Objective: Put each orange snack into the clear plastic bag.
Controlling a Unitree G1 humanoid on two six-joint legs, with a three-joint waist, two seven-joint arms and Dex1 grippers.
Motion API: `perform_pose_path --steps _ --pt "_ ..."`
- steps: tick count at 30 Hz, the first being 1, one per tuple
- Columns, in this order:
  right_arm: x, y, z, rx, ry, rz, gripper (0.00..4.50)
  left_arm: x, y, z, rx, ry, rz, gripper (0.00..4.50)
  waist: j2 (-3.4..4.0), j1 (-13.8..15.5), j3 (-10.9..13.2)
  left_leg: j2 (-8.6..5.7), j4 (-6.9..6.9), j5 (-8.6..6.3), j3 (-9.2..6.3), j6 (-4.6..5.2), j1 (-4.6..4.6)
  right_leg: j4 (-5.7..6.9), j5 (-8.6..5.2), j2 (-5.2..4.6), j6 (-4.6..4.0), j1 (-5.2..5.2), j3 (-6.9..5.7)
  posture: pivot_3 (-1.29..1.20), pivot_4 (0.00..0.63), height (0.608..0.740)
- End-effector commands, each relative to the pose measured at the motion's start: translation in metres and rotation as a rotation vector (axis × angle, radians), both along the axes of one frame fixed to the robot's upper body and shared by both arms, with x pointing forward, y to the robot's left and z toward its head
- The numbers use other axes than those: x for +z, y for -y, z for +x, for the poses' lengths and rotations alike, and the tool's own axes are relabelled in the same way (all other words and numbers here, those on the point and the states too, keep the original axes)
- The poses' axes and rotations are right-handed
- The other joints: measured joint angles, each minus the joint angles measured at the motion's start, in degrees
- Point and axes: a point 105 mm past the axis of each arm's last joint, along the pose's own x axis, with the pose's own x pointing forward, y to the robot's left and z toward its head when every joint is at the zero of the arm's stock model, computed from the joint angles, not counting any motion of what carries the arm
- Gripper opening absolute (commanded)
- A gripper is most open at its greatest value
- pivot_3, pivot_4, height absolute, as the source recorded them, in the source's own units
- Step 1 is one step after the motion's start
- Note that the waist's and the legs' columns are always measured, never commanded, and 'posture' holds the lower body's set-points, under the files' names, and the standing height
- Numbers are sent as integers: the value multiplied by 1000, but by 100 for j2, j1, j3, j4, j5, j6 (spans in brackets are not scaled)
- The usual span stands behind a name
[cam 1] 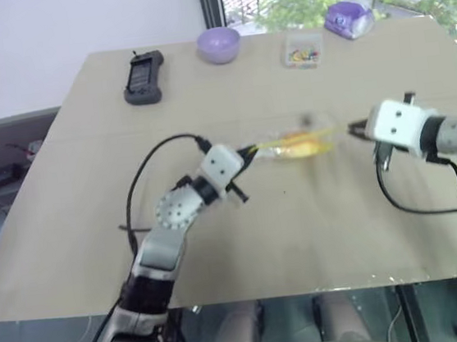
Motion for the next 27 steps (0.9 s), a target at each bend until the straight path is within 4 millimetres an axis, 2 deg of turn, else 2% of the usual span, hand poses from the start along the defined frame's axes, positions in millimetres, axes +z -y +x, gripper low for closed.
perform_pose_path --steps 1,5,7,9,12,16,18,20,23,26,27 --pt "44 12 15 -77 243 40 55 49 -12 24 118 156 -76 0 -7 0 4 -2 1 0 0 0 -5 -3 0 -1 0 -2 -3 0 150 740" --pt "67 8 21 -72 354 94 55 85 -12 40 173 273 -112 0 -9 -26 5 -7 -8 0 1 0 -9 -18 0 -9 0 -4 1 0 150 740" --pt "70 8 21 -72 363 104 55 89 -12 42 176 297 -104 0 -9 -45 5 -8 -17 0 2 0 -10 -26 0 -9 0 -8 1 0 150 740" --pt "66 11 19 -74 335 100 55 84 -13 40 163 290 -97 0 -8 -54 5 -8 -19 0 1 0 -10 -26 0 -9 0 -10 1 0 150 740" --pt "42 13 12 -53 208 77 55 55 -6 28 80 232 -15 0 -7 -69 4 -7 -18 0 0 0 -11 -25 0 -8 0 -9 1 0 150 740" --pt "-10 12 -10 -42 -93 142 55 -16 -4 -1 -31 -98 70 0 -6 -124 3 -5 -18 0 -2 0 -11 -20 -1 -8 -1 -8 3 0 150 740" --pt "-27 7 -21 -32 -191 151 55 -34 -3 -18 -69 -178 110 0 -5 -143 4 -4 -15 -1 -3 1 -11 -11 -1 -8 -1 -8 5 0 150 740" --pt "-35 2 -27 -19 -239 158 55 -42 -2 -29 -92 -219 134 0 -2 -155 6 -2 -7 0 -2 1 -9 1 -1 -5 -1 -10 6 0 150 740" --pt "-47 -4 -38 22 -348 176 987 -48 -2 -39 -109 -255 121 905 2 -145 3 5 -5 -2 -3 4 17 10 3 5 -5 9 5 0 150 740" --pt "-61 12 -46 -42 -412 143 2235 -47 -6 -48 -95 -266 117 2124 0 -117 3 6 -7 -5 -8 8 41 -2 2 6 -5 44 -1 0 150 740" --pt "-63 16 -50 -42 -447 157 2647 -45 -9 -52 -99 -278 103 2194 0 -102 4 6 -7 -5 -9 8 39 -6 2 6 -5 44 -2 0 150 740"
